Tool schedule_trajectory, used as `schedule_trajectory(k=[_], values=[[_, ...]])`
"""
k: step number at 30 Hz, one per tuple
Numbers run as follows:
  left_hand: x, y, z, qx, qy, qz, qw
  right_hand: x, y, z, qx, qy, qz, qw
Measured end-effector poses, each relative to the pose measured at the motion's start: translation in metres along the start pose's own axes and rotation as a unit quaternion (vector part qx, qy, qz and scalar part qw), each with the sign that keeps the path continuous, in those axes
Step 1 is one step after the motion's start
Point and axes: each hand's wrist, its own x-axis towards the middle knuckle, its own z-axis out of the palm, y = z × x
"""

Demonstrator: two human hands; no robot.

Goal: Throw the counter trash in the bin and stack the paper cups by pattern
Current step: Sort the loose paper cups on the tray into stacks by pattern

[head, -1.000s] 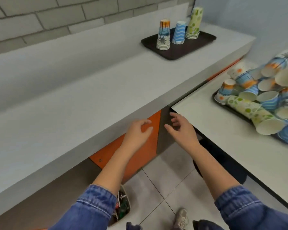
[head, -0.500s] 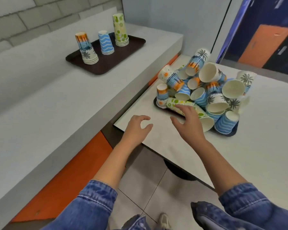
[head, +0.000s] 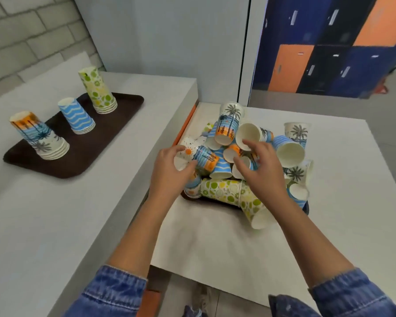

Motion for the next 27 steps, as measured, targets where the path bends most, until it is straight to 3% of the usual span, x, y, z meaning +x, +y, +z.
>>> schedule_trajectory(k=[3, 6, 8, 10, 11, 12, 14, 15, 17, 20, 24, 27], values=[[0.028, -0.01, 0.001, -0.086, 0.012, -0.123, 0.989, 0.019, 0.001, 0.009, 0.038, 0.029, 0.076, 0.996], [0.05, -0.034, 0.011, -0.181, -0.025, -0.272, 0.945, 0.028, 0.004, 0.018, 0.07, 0.058, 0.123, 0.988], [0.061, -0.045, 0.02, -0.196, -0.057, -0.304, 0.931, 0.03, 0.006, 0.023, 0.068, 0.066, 0.132, 0.987], [0.065, -0.046, 0.025, -0.084, -0.027, -0.21, 0.974, 0.031, 0.007, 0.027, 0.051, 0.073, 0.116, 0.989], [0.068, -0.045, 0.026, 0.015, 0.003, -0.105, 0.994, 0.033, 0.008, 0.027, 0.042, 0.078, 0.1, 0.991], [0.071, -0.041, 0.026, 0.108, 0.022, 0.024, 0.994, 0.035, 0.008, 0.026, 0.034, 0.079, 0.082, 0.993], [0.083, -0.03, 0.024, 0.224, -0.05, 0.222, 0.947, 0.041, 0.009, 0.023, 0.021, 0.074, 0.057, 0.995], [0.09, -0.026, 0.027, 0.281, -0.122, 0.263, 0.915, 0.044, 0.011, 0.022, 0.012, 0.072, 0.048, 0.996], [0.1, -0.02, 0.034, 0.4, -0.231, 0.287, 0.839, 0.051, 0.016, 0.018, -0.008, 0.071, 0.036, 0.997], [0.107, -0.015, 0.048, 0.496, -0.273, 0.336, 0.753, 0.059, 0.022, 0.013, -0.017, 0.075, 0.023, 0.997], [0.107, -0.014, 0.059, 0.559, -0.268, 0.341, 0.707, 0.066, 0.026, 0.009, -0.042, 0.053, -0.016, 0.998], [0.105, -0.014, 0.066, 0.576, -0.259, 0.319, 0.707, 0.073, 0.027, 0.01, -0.101, 0.028, -0.07, 0.992]])
